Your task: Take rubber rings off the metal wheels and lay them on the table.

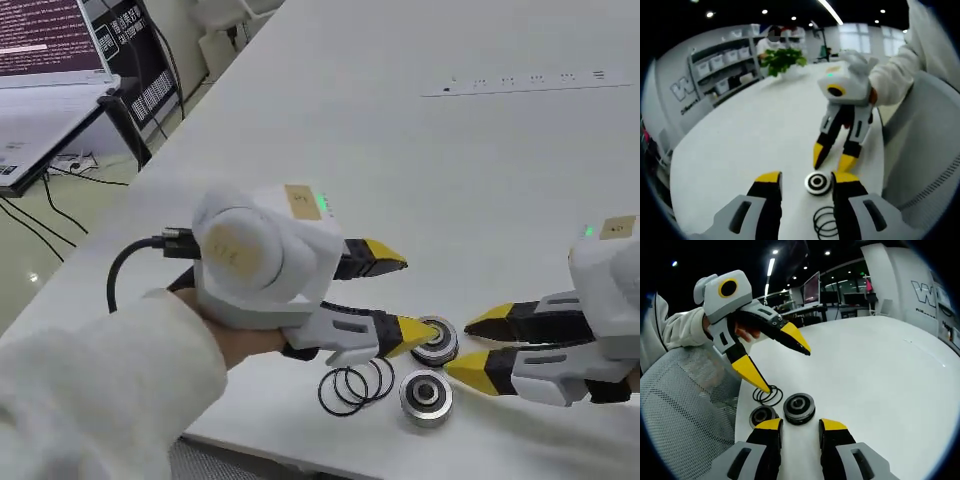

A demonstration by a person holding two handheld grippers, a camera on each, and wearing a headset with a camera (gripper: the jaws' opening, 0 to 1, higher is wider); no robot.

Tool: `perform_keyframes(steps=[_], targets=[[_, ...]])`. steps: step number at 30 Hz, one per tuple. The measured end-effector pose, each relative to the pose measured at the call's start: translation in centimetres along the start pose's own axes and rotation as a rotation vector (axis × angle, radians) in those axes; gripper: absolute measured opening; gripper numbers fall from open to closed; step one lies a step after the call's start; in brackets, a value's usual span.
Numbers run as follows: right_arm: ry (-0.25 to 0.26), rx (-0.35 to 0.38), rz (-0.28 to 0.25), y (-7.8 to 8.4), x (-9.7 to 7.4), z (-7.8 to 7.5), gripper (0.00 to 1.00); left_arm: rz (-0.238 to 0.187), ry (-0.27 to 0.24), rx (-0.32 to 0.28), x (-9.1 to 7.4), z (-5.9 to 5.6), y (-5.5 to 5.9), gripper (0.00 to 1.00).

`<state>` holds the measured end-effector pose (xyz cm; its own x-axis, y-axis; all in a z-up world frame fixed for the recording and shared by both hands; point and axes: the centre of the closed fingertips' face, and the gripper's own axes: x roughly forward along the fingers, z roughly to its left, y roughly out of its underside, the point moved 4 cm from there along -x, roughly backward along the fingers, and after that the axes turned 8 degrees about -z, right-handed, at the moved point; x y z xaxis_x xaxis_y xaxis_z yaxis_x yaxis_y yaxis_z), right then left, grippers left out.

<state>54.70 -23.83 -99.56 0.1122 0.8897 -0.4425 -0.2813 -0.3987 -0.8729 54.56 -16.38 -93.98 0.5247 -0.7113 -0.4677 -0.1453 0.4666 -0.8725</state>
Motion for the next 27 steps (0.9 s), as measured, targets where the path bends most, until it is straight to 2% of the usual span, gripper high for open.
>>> perform_keyframes(steps=[6,10,14,17,21,23,24,26,27], targets=[[-0.005,-0.037,0.006,0.0,0.3,-0.1,0.24,0.021,0.012,-0.011,0.9,-0.3,0.8,0.37],[-0.011,-0.048,0.005,-0.1,0.4,-0.2,0.22,0.052,0.009,-0.038,1.5,-0.2,1.5,0.35],[-0.010,-0.103,0.009,0.0,0.5,-0.3,0.17,0.045,0.016,-0.065,1.7,-0.4,1.7,0.29],[-0.013,-0.092,0.011,0.0,0.4,-0.3,0.16,0.064,0.021,-0.073,2.1,-0.6,2.3,0.23],[-0.014,-0.096,0.008,0.0,0.4,-0.3,0.16,0.088,0.038,-0.071,2.2,-1.0,2.8,0.22],[-0.012,-0.102,0.007,0.0,0.4,-0.3,0.16,0.076,0.044,-0.087,2.3,-1.1,2.6,0.19],[-0.012,-0.105,0.006,0.0,0.4,-0.3,0.16,0.077,0.059,-0.082,2.4,-1.4,2.7,0.16],[-0.013,-0.116,0.009,0.1,0.3,-0.3,0.15,0.090,0.055,-0.059,2.4,-1.5,2.8,0.15],[-0.014,-0.121,0.008,0.1,0.3,-0.3,0.15,0.082,0.053,-0.064,2.4,-1.5,2.8,0.15]])
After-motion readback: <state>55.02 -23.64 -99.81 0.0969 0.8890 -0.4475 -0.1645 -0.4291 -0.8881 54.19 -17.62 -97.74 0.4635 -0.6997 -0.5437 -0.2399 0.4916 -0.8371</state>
